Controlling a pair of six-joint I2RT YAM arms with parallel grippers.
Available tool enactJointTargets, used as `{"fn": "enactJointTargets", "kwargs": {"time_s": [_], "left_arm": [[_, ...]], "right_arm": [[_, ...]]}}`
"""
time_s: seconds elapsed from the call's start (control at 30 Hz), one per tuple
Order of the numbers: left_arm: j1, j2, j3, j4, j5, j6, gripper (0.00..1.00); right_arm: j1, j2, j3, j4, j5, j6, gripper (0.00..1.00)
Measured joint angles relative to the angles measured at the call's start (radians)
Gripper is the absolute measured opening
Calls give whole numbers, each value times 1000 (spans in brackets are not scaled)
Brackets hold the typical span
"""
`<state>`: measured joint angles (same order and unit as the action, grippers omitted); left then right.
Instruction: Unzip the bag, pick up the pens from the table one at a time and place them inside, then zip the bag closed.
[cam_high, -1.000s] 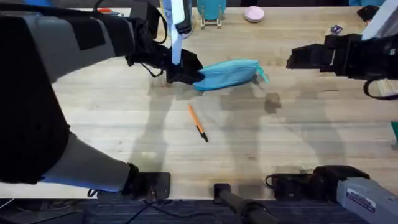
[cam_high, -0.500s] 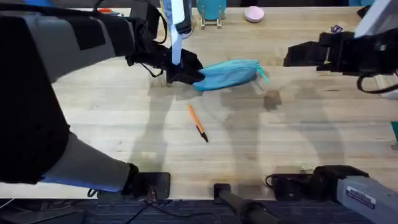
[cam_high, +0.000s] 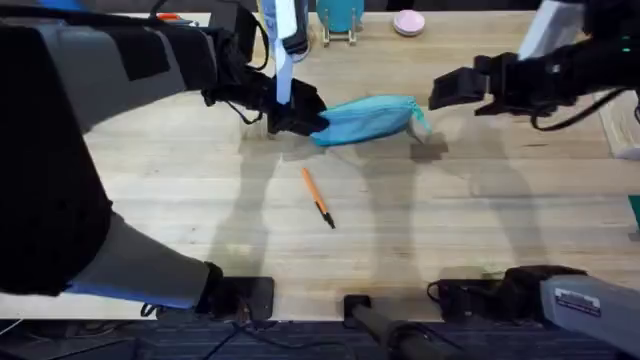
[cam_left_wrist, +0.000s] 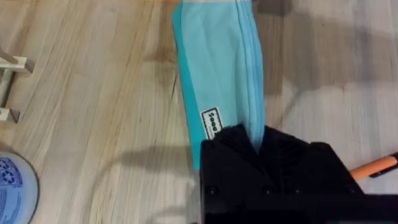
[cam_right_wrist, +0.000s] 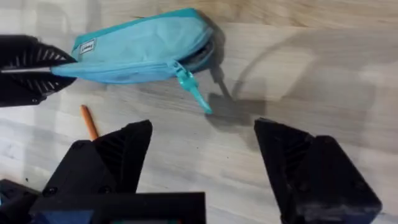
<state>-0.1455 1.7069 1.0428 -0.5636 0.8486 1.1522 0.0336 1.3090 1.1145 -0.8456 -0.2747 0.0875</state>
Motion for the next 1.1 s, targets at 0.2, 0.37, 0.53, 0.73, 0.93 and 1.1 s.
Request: {"fn": "enactJointTargets", "kwargs": {"time_s": [0.2,0.37,0.53,0.73,0.93,1.1], "left_arm": [[0,0,0,0,0,0,43],[0,0,0,0,0,0,43],[0,0,0,0,0,0,43],[0,0,0,0,0,0,43],[0,0,0,0,0,0,43],[0,0,0,0,0,0,42]], "right_arm": [[30,87,0,37,-17,-10,997],[32,155,0,54,-19,-10,997],[32,194,0,81,-22,-10,997],[62,224,0,157,-42,-13,996],[102,261,1,195,-48,-13,996],[108,280,1,203,-49,-14,913]]}}
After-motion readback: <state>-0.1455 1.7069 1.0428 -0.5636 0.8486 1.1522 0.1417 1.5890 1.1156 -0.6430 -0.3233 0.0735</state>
